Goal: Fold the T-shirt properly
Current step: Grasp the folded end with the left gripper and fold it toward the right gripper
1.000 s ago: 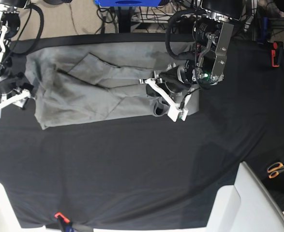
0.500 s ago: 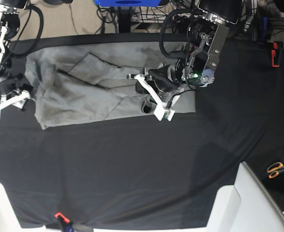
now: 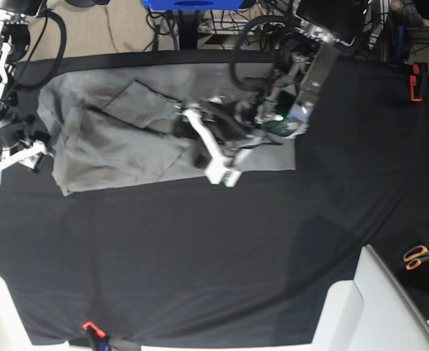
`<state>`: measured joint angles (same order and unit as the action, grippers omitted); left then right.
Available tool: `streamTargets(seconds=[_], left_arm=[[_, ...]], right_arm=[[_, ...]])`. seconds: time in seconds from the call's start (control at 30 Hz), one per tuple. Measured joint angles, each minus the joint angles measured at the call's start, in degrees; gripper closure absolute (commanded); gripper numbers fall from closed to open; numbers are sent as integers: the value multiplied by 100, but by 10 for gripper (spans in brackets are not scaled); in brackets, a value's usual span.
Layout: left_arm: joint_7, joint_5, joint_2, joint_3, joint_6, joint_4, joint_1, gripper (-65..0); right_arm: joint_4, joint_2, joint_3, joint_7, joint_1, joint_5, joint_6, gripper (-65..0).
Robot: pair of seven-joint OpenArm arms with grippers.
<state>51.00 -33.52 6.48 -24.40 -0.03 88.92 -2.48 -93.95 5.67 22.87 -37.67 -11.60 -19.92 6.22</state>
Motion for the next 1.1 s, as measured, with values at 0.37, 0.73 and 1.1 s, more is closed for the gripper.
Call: streamTargets(seconds=[0.37,0.73,1.1], left_arm=[[1047,4,-153,-780,7,422,505,-390],[1196,42,208,758,85,1248,612,0],[1423,-15,1113,420,1637,776,343,0]], right_arm=[[273,15,0,-11,81,4,26,-363],[286,15,7,-11,186,24,26,-363],[284,28,17,-7,160,24,26,-363]])
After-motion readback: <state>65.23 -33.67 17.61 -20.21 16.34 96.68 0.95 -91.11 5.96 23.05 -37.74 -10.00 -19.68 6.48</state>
